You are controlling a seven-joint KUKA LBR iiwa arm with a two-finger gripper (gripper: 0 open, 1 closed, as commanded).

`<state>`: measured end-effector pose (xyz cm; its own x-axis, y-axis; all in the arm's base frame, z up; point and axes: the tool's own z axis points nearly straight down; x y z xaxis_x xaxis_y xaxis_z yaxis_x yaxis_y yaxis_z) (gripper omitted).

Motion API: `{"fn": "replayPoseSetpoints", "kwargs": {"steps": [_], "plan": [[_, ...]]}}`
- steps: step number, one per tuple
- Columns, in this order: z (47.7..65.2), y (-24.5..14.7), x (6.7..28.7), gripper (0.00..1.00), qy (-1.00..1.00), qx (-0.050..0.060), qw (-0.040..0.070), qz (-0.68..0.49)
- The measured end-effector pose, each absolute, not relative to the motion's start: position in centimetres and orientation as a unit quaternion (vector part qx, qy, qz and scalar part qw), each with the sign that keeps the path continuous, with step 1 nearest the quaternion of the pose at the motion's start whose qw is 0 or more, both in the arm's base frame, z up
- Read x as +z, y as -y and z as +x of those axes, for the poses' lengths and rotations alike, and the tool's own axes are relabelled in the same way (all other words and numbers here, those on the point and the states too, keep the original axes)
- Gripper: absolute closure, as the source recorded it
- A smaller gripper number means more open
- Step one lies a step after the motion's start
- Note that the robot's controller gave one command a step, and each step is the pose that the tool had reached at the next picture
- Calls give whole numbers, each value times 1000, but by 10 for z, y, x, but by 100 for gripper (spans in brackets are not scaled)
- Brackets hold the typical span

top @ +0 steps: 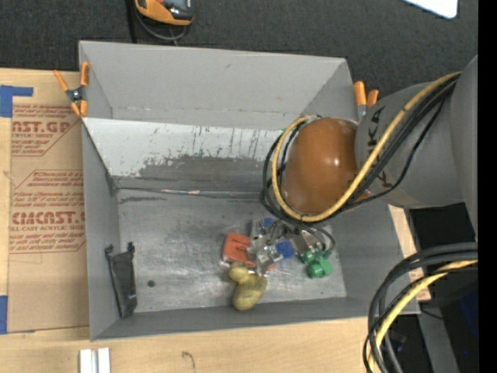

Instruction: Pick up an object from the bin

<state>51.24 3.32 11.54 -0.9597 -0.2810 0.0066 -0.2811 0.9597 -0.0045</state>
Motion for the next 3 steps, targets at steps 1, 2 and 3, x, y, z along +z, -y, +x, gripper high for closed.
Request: {"fn": "replayPoseSetpoints", "kwargs": {"steps": [1, 2, 3], "plan": [[517, -34, 169, 100, 984, -1, 2, 180], [492, -55, 75, 0, 955, 3, -9, 298], [498, -63, 81, 100, 954, -1, -25, 298]]}}
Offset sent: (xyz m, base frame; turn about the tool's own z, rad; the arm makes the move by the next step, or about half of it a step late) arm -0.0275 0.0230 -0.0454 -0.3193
